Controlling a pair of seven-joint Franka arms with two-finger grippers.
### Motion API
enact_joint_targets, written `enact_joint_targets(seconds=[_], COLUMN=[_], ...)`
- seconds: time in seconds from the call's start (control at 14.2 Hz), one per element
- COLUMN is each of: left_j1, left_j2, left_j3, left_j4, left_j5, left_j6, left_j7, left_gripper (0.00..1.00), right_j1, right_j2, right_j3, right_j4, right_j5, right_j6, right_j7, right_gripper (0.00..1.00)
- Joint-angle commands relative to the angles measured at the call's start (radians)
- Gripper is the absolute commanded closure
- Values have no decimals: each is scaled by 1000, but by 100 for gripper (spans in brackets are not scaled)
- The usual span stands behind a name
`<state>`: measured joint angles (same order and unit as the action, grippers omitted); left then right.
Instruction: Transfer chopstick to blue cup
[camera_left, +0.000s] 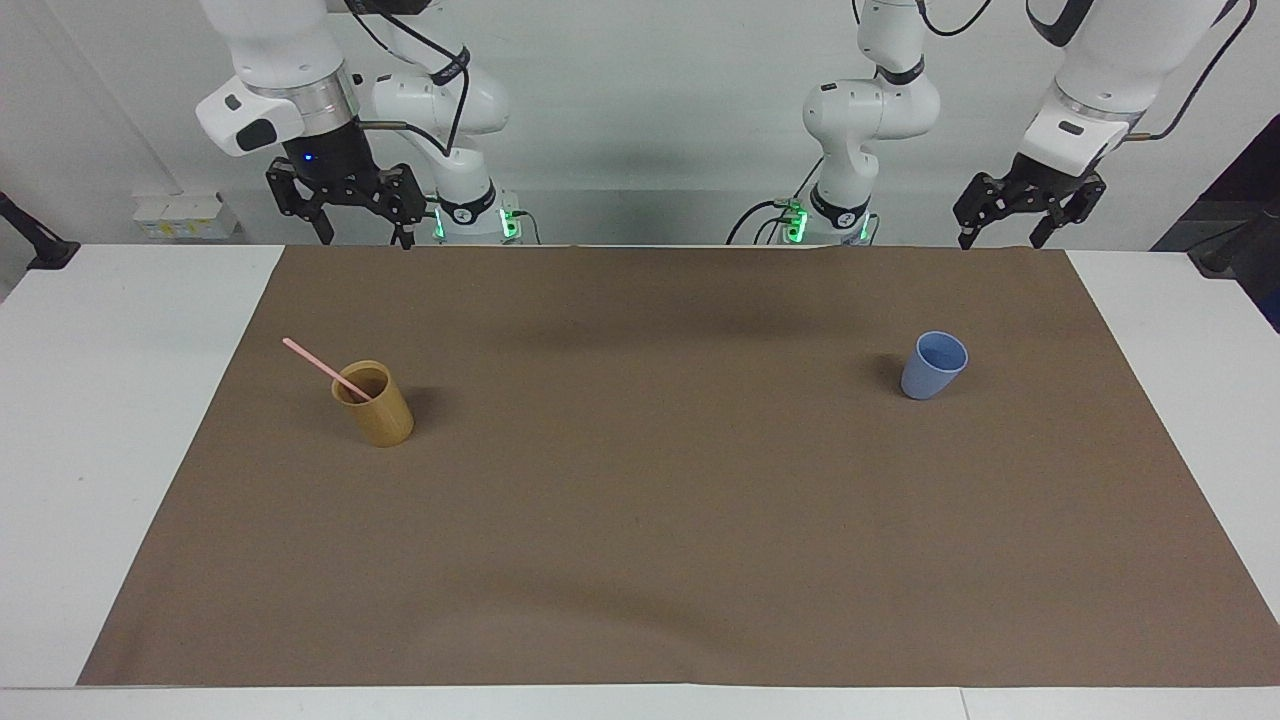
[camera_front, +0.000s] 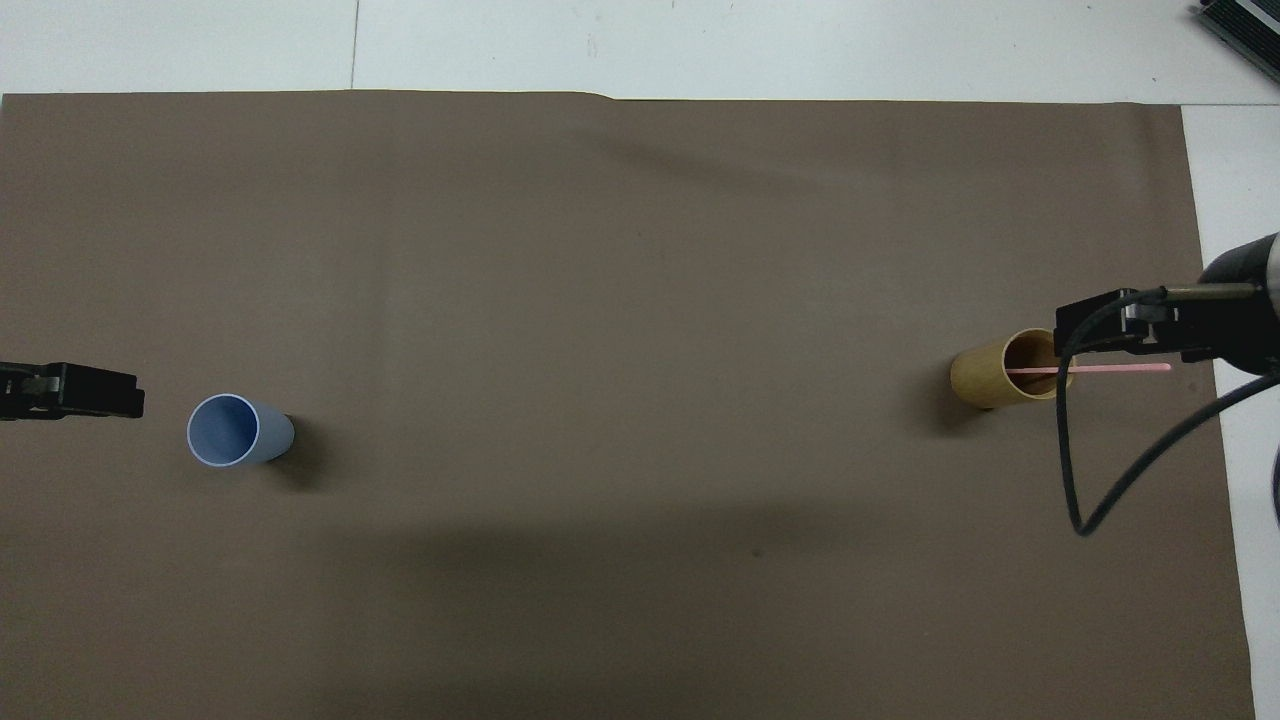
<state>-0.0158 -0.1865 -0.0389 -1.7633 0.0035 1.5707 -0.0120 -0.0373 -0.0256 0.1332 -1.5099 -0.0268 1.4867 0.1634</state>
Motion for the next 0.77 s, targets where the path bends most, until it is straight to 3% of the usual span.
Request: enact_joint_targets(seconds=[0.0,0.14,0.35,0.7], left_j1=[2,5,34,149], left_j2=[-4,-10,-16,18], left_j3=[2,7,10,10], left_j4=[15,-1,-109,-411], left_j5=[18,15,10,10], left_j6=[-24,-12,64,450], left_j7=[-8,-10,-2,123], left_gripper=[0,0,0,0], right_j1=[-16,-16,-16,-15], right_j2=[-20,-20,-20,-23], right_j3=[0,0,0,0], right_j4=[-24,-24,-24,-29], right_j5=[12,13,11,11], right_j6=[3,3,3,3], right_j7=[-16,-16,-13,-18], right_gripper=[0,0,0,0])
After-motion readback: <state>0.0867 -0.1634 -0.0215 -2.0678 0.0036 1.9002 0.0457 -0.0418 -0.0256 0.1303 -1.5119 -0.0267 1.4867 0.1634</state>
